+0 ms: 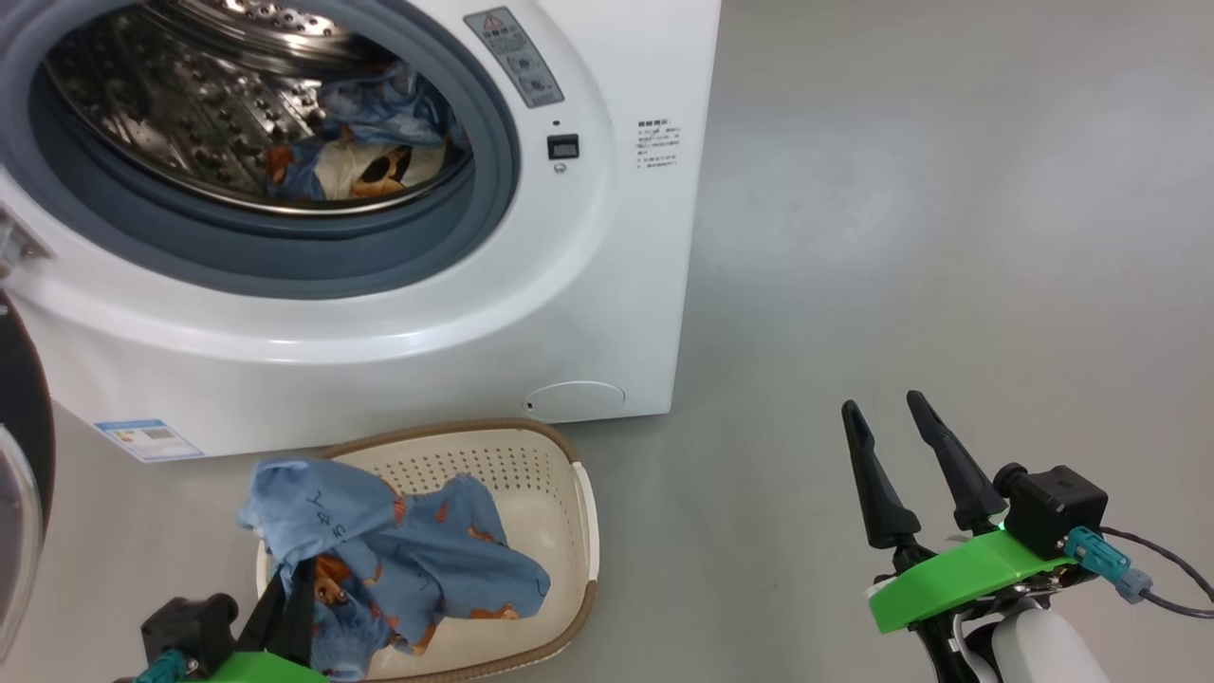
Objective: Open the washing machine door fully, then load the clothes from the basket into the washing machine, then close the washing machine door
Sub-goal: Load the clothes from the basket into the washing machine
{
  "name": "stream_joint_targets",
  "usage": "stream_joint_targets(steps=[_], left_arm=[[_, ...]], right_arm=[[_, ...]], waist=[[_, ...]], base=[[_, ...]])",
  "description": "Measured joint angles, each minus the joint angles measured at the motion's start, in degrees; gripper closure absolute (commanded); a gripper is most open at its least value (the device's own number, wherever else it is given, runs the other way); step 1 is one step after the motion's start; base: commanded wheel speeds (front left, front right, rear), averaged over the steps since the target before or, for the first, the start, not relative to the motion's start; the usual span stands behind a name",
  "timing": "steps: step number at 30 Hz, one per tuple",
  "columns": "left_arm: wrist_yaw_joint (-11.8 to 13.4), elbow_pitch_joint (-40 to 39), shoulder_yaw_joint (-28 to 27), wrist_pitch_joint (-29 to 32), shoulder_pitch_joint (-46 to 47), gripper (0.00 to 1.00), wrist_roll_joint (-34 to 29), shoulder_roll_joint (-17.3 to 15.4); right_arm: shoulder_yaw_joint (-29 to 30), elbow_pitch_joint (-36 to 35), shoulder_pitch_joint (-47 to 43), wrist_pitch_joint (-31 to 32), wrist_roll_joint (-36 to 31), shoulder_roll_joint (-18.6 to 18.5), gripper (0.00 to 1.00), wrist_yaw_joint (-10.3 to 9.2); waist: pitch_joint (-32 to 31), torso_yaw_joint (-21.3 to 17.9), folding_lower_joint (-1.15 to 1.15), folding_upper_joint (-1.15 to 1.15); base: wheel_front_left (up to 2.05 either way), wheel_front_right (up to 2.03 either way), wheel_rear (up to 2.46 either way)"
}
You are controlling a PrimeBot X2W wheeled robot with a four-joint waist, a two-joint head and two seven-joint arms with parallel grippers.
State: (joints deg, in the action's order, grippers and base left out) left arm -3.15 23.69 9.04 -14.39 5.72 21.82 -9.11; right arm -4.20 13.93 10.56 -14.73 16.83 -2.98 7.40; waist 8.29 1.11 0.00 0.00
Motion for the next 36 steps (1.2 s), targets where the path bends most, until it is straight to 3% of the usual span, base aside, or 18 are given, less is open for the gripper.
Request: stream_joint_targets(steps=[6, 20, 29, 36], left_arm=[[-2.21, -3.6, -2.91, 0.0, -0.99, 1.0, -1.99, 2.04], [-4.02, -9.46, -9.11, 0.0, 2.95, 1.0, -3.88, 3.5], [-4.19, -10.33, -9.6, -0.19, 14.49, 1.0, 0.57, 2.02], [-4.19, -8.06, -9.96, -0.24, 24.98, 1.0, 3.31, -1.9]], right_arm=[[0.19, -0.09, -0.05, 0.01, 0.02, 0.0, 0.0, 0.0], [0.49, -1.23, -0.11, 0.01, 0.02, 0.0, 0.0, 0.0], [0.71, -2.54, 1.86, 0.0, 0.01, 0.0, 0.0, 0.0], [0.0, -4.02, 3.97, 0.01, 0.01, -0.01, 0.0, 0.0]], waist=[[-0.01, 0.33, 0.0, 0.0], [4.3, -0.44, 0.0, 0.0], [9.72, -1.88, 0.0, 0.0], [14.72, -3.48, 0.0, 0.0]], base=[[0.0, 0.0, 0.0], [0.0, 0.0, 0.0], [0.0, 0.0, 0.0], [0.0, 0.0, 0.0]])
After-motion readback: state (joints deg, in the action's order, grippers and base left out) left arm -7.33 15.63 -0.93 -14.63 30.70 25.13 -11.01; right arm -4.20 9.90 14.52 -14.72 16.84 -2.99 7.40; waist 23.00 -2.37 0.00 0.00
